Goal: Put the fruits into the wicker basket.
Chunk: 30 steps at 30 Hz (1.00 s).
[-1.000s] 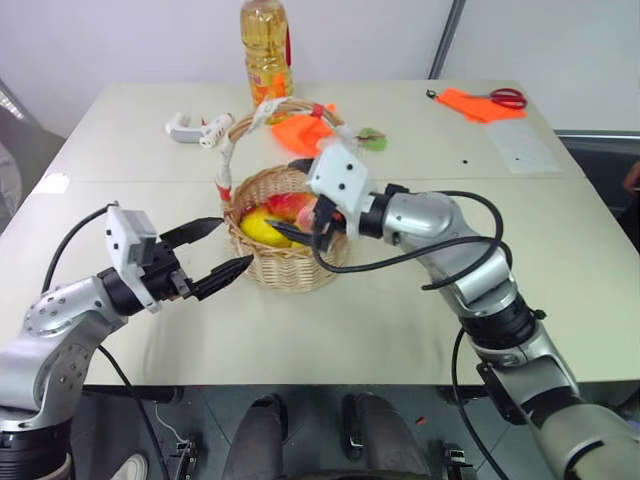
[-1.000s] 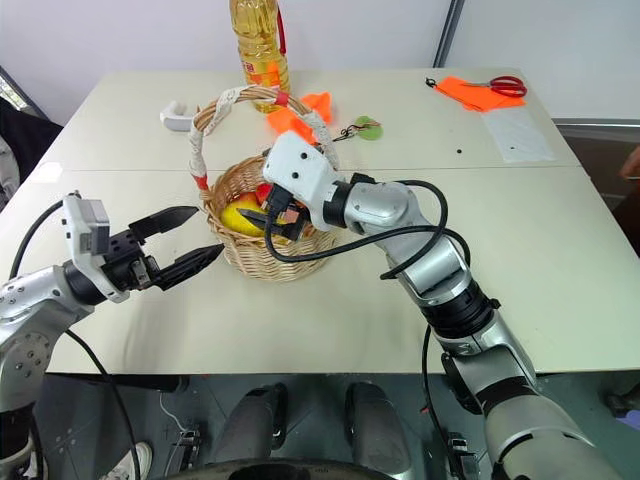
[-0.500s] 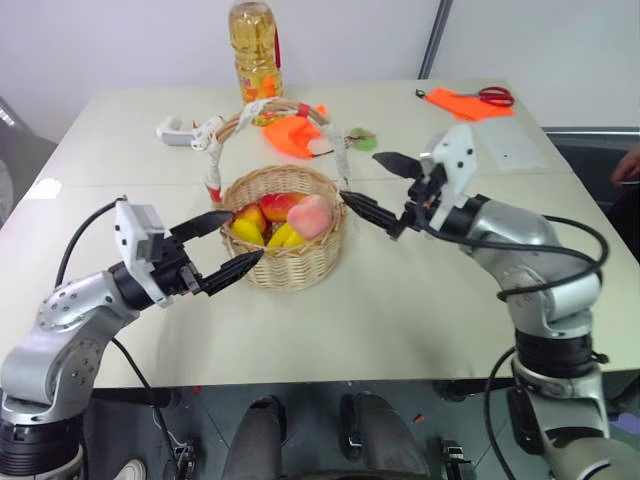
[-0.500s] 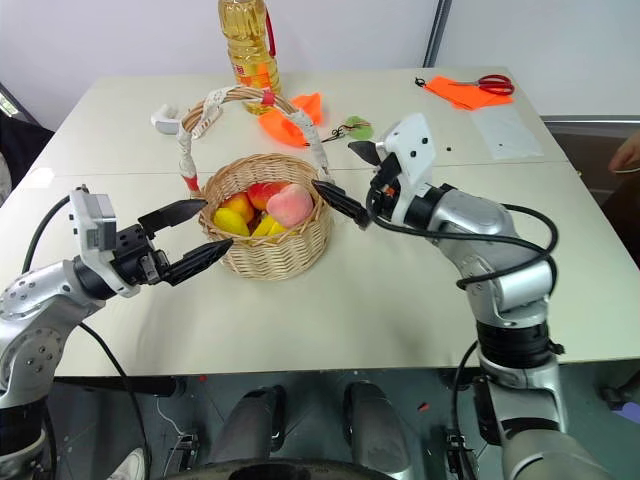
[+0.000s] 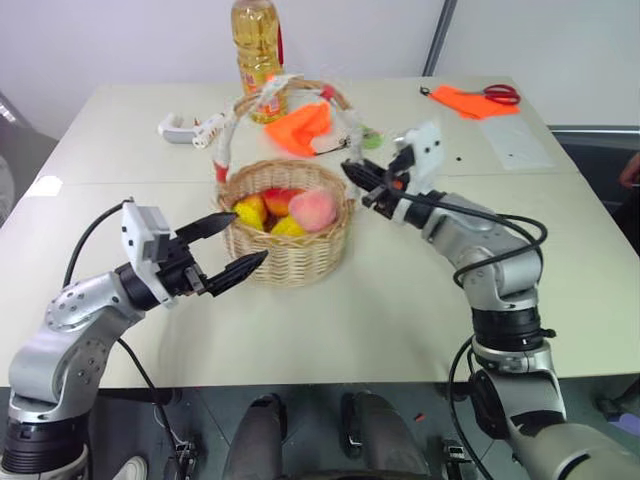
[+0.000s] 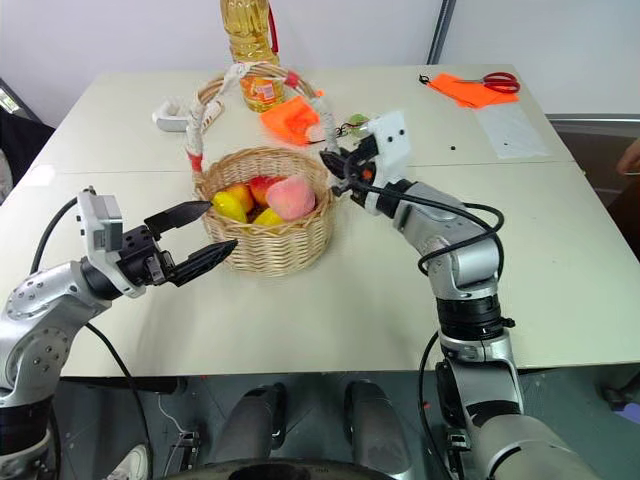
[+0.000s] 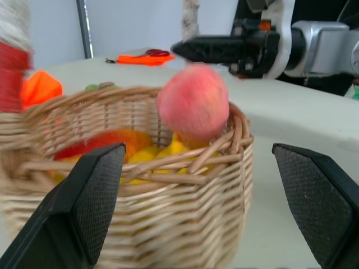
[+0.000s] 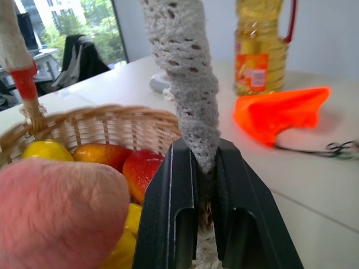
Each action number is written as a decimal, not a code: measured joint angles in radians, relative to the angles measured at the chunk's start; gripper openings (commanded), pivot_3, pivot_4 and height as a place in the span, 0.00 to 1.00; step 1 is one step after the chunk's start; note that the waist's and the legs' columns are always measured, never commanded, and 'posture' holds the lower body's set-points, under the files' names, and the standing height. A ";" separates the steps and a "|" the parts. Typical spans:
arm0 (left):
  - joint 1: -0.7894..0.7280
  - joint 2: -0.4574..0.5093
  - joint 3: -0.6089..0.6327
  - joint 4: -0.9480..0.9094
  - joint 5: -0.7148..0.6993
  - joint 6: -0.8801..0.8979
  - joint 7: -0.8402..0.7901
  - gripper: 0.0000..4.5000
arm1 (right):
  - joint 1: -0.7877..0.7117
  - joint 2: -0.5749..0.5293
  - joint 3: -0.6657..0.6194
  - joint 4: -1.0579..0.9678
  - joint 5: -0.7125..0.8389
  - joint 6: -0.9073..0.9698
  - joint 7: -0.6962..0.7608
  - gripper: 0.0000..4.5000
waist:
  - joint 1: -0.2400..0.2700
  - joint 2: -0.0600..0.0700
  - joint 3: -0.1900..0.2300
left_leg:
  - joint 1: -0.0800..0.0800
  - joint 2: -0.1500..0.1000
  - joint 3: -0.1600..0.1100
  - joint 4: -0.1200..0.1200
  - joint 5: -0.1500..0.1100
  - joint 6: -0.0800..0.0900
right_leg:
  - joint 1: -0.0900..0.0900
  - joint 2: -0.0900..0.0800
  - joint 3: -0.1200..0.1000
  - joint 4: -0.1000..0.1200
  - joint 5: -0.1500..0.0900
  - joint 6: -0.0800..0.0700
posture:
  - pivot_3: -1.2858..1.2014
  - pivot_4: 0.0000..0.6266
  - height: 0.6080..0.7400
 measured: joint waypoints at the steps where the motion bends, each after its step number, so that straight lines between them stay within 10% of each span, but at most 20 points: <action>1: 0.000 0.000 -0.001 0.000 0.002 0.000 0.001 1.00 | 0.011 -0.013 -0.016 -0.013 0.009 -0.002 0.003 0.01 | 0.000 0.000 0.000 | 0.000 0.000 0.000 0.000 0.000 0.000 | 0.000 0.000 0.000 0.000 0.000 0.000 | 0.52 0.24 1.00; 14: -0.075 -0.024 -0.063 0.037 0.028 -0.005 -0.011 1.00 | 0.039 -0.249 -0.303 0.218 -0.125 -0.159 -0.182 0.01 | -0.007 0.000 0.000 | 0.001 -0.001 0.004 0.000 -0.001 0.002 | -0.001 0.001 0.005 0.000 0.000 0.000 | 0.52 0.24 1.00; 22: -0.082 -0.026 -0.081 0.053 0.039 -0.005 -0.025 1.00 | 0.046 -0.280 -0.309 0.306 -0.159 -0.289 -0.164 0.84 | -0.013 0.000 0.000 | 0.003 0.001 0.007 0.000 -0.002 0.004 | -0.002 0.004 0.011 0.002 0.000 0.001 | 0.52 0.24 1.00; 30: -0.035 -0.018 -0.063 0.092 0.093 -0.006 0.013 1.00 | 0.256 -0.321 -0.399 0.196 -0.083 -0.345 -0.043 0.84 | -0.001 0.000 0.000 | 0.003 0.000 0.009 0.001 -0.003 0.004 | -0.002 0.002 0.013 0.002 0.000 0.002 | 0.52 0.24 1.00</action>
